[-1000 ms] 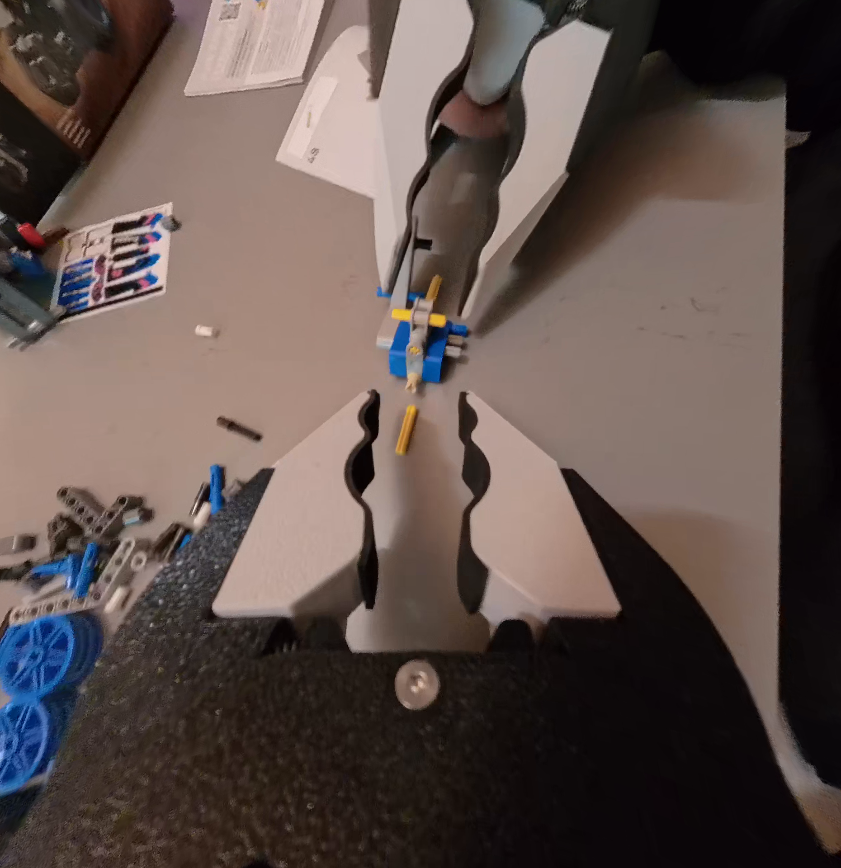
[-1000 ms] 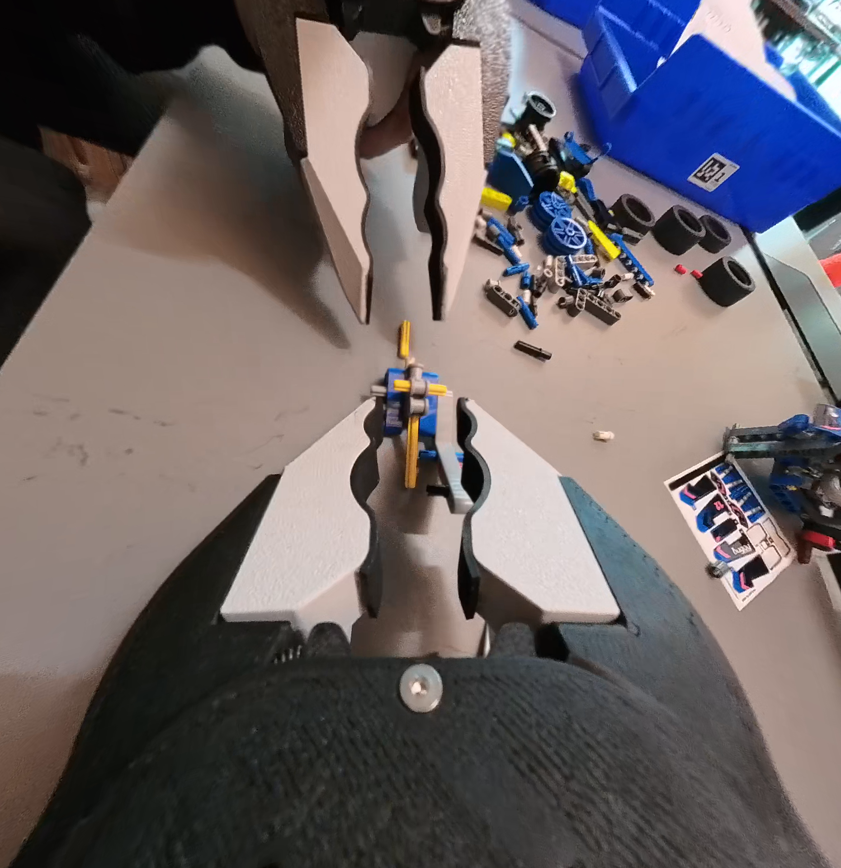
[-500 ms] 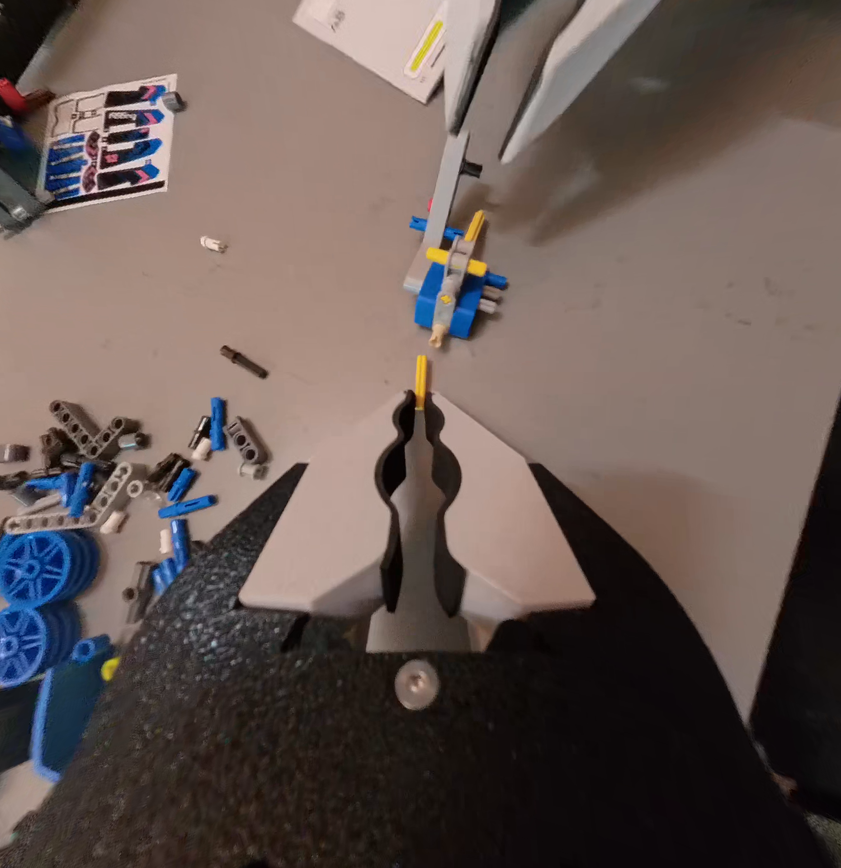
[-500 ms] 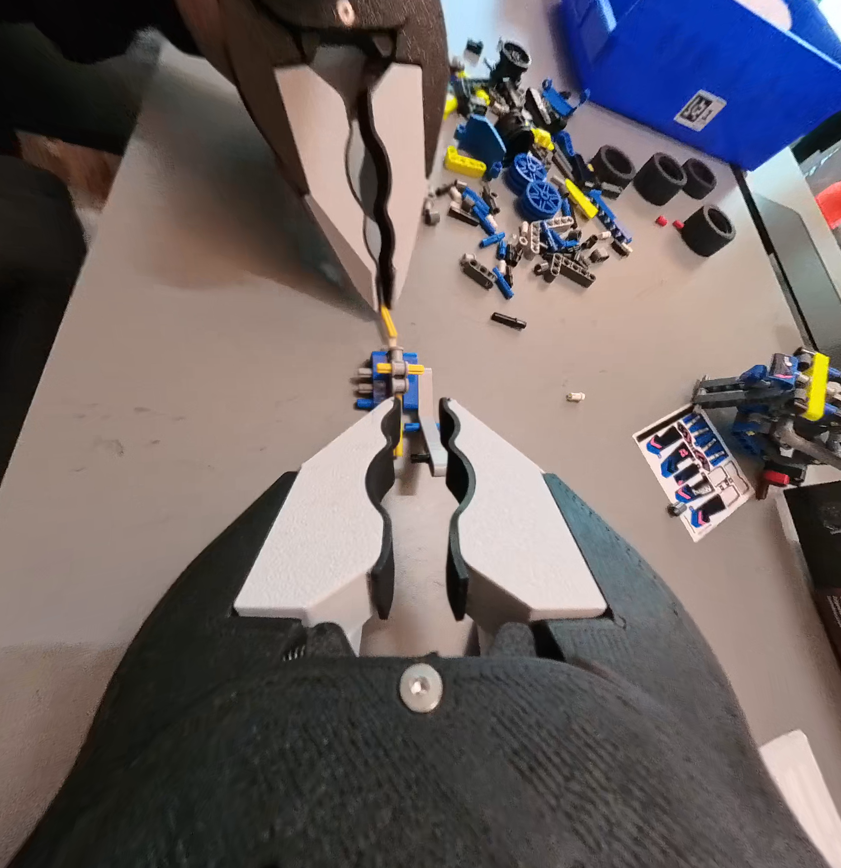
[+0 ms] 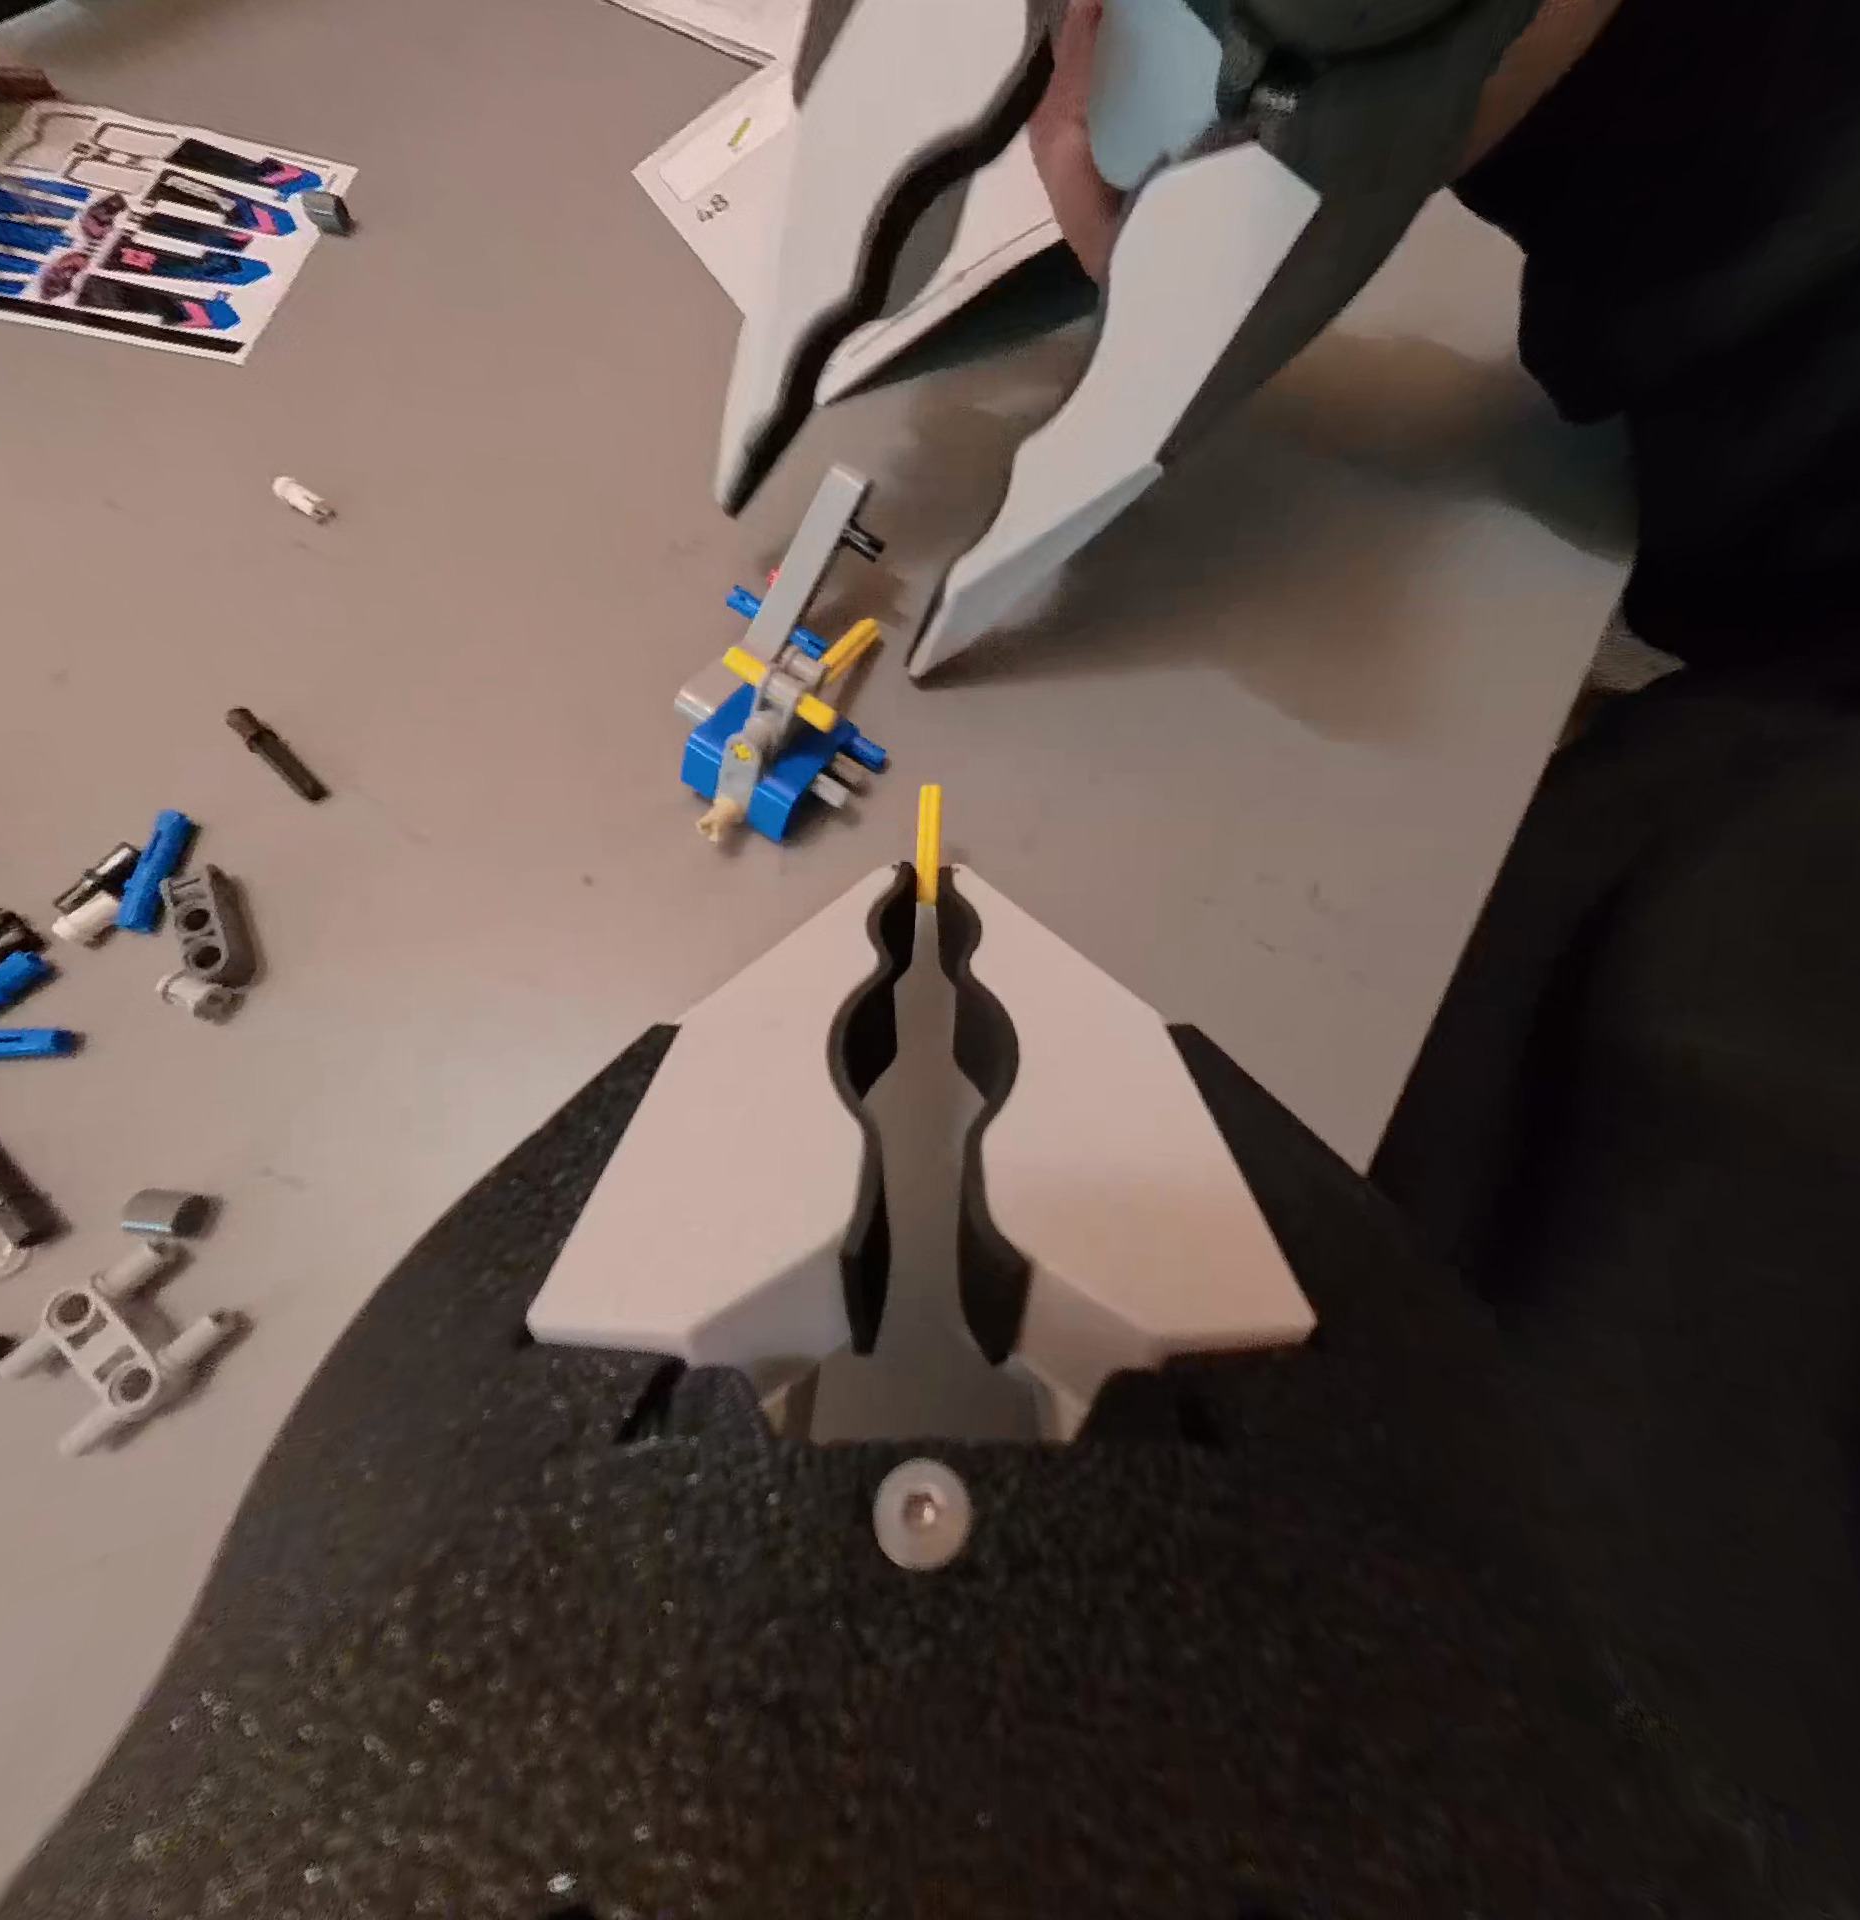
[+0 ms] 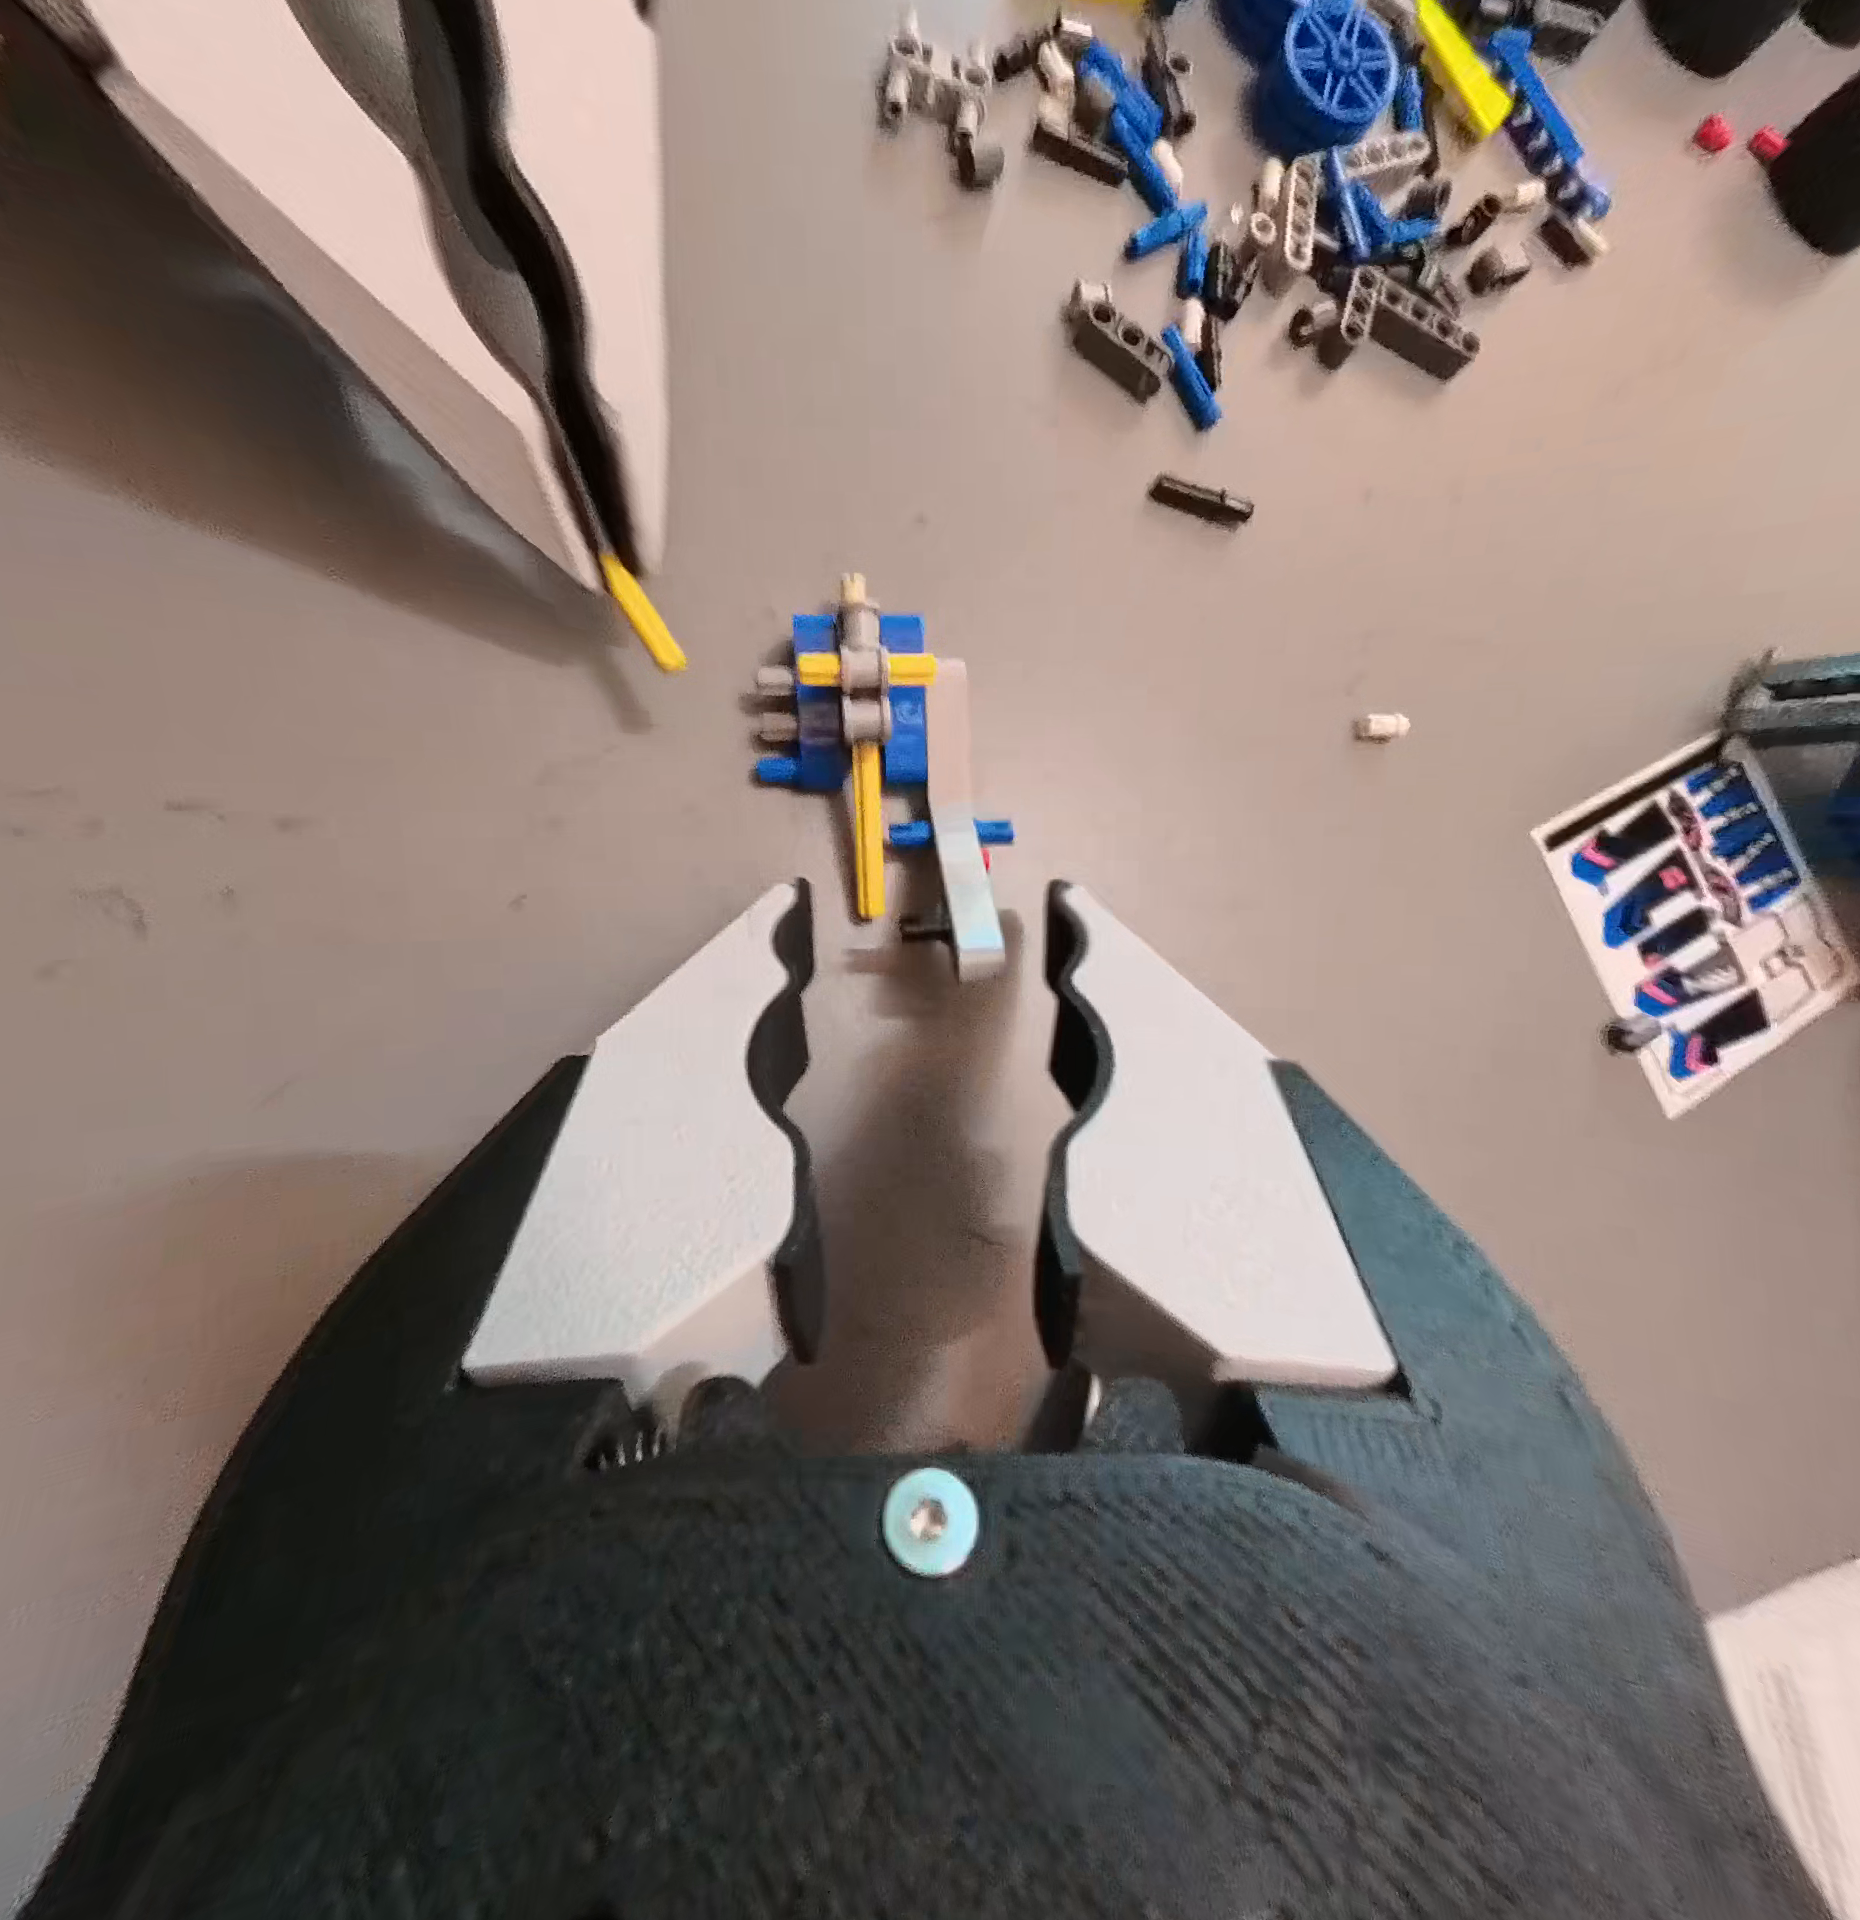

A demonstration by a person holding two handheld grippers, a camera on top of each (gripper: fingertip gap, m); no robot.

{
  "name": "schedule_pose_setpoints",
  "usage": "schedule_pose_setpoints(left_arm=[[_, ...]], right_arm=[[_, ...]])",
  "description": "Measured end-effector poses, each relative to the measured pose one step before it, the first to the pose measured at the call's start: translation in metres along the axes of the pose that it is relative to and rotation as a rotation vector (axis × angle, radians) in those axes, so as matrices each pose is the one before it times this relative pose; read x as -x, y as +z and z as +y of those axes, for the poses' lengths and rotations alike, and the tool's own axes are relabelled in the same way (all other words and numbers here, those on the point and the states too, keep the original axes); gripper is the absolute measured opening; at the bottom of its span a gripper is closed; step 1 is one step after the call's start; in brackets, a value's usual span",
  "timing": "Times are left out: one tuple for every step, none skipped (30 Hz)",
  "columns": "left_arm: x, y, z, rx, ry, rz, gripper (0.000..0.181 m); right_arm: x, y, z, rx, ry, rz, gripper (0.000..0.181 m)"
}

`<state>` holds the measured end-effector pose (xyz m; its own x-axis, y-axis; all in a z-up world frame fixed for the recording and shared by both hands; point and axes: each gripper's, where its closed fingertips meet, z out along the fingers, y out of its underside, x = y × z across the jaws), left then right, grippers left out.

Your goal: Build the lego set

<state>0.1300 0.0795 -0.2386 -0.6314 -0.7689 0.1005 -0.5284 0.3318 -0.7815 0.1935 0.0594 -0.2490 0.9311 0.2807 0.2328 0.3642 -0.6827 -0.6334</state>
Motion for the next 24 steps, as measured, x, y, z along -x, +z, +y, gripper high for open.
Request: schedule_pose_setpoints(left_arm=[[0.00358,0.00254,0.00033,0.0117,0.0072,-0.0129,0.001],[0.00420,0.00245,0.00100,0.0157,0.0062,-0.0129,0.001],[0.00421,0.00192,-0.00039,0.0049,0.0045,-0.0126,0.001],[0.00368,0.00154,-0.00147,-0.0045,0.0028,-0.0082,0.001],[0.00364,0.00107,-0.00144,-0.0060,-0.0008,-0.0078,0.001],[0.00362,0.00046,-0.00118,-0.0062,-0.0004,-0.0095,0.001],[0.00287,0.00026,-0.00054,-0.0042,0.0030,-0.0067,0.001],[0.00300,0.00002,0.00044,-0.0013,0.0039,-0.0092,0.001],[0.00299,-0.00015,0.00124,0.0018,0.0041,-0.0119,0.000],[0.00181,-0.00070,0.00134,0.0033,0.0046,-0.0065,0.001],[0.00170,-0.00138,0.00078,-0.0010,0.0046,-0.0090,0.001],[0.00132,-0.00168,0.00119,-0.0005,0.0053,-0.0090,0.001],[-0.00034,-0.00166,0.00189,0.0035,0.0056,0.0004,0.001],[-0.00042,-0.00162,0.00058,-0.0042,0.0030,-0.0017,0.001],[-0.00029,-0.00177,-0.00147,-0.0143,0.0033,-0.0046,0.000],[-0.00076,-0.00153,-0.00256,-0.0168,0.0017,-0.0020,0.001],[-0.00034,-0.00082,-0.00288,-0.0153,-0.0006,-0.0030,0.001],[-0.00006,0.00037,-0.00141,-0.0055,0.0056,-0.0027,0.000],[0.00141,0.00115,0.00121,0.0112,0.0103,-0.0092,0.001],[0.00301,0.00139,0.00243,0.0179,0.0112,-0.0185,0.001],[0.00232,0.00086,0.00097,0.0080,0.0112,-0.0138,0.000],[0.00111,0.00030,-0.00063,-0.0017,0.0056,-0.0040,0.000],[0.00111,0.00016,-0.00121,-0.0038,-0.0020,-0.0008,0.000],[0.00149,0.00046,-0.00121,-0.0032,-0.0039,-0.0003,0.001]], right_arm=[[0.00382,0.00077,-0.00339,-0.0130,0.0082,-0.0183,0.036],[0.00211,0.00047,-0.00287,-0.0054,0.0056,-0.0027,0.034],[0.00096,-0.00005,-0.00082,0.0094,0.0049,0.0072,0.032],[0.00132,-0.00023,0.00062,0.0192,0.0095,0.0050,0.032],[0.00251,-0.00031,0.00019,0.0147,0.0176,-0.0017,0.032],[0.00305,-0.00050,-0.00116,0.0049,0.0249,-0.0038,0.031],[0.00386,-0.00056,-0.00168,-0.0004,0.0320,-0.0068,0.031],[0.00511,-0.00048,-0.00220,-0.0057,0.0370,-0.0146,0.031],[0.00600,-0.00037,-0.00262,-0.0130,0.0360,-0.0207,0.031],[0.00589,-0.00028,-0.00198,-0.0115,0.0315,-0.0212,0.031],[0.00450,-0.00074,-0.00055,-0.0034,0.0306,-0.0133,0.032],[0.00190,-0.00165,0.00016,0.0023,0.0173,0.0004,0.032],[-0.00311,-0.00284,0.00016,0.0011,-0.0020,0.0313,0.033],[-0.00782,-0.00394,0.00033,0.0041,-0.0118,0.0610,0.034],[-0.00956,-0.00389,-0.00117,-0.0008,-0.0045,0.0713,0.035],[-0.00680,-0.00251,-0.00441,-0.0161,0.0097,0.0525,0.033],[-0.00182,-0.00075,-0.00697,-0.0301,0.0241,0.0228,0.031],[0.00322,0.00045,-0.00734,-0.0353,0.0220,-0.0043,0.029],[0.00597,0.00045,-0.00531,-0.0255,0.0135,-0.0172,0.029],[0.00613,-0.00063,-0.00355,-0.0114,0.0144,-0.0171,0.031],[0.00434,-0.00181,-0.00424,-0.0086,0.0164,-0.0063,0.032],[0.00036,-0.00216,-0.00634,-0.0182,0.0096,0.0161,0.032],[-0.00250,-0.00100,-0.00668,-0.0251,0.0076,0.0309,0.030],[-0.00499,0.00248,-0.00507,-0.0250,0.0154,0.0390,0.027]])
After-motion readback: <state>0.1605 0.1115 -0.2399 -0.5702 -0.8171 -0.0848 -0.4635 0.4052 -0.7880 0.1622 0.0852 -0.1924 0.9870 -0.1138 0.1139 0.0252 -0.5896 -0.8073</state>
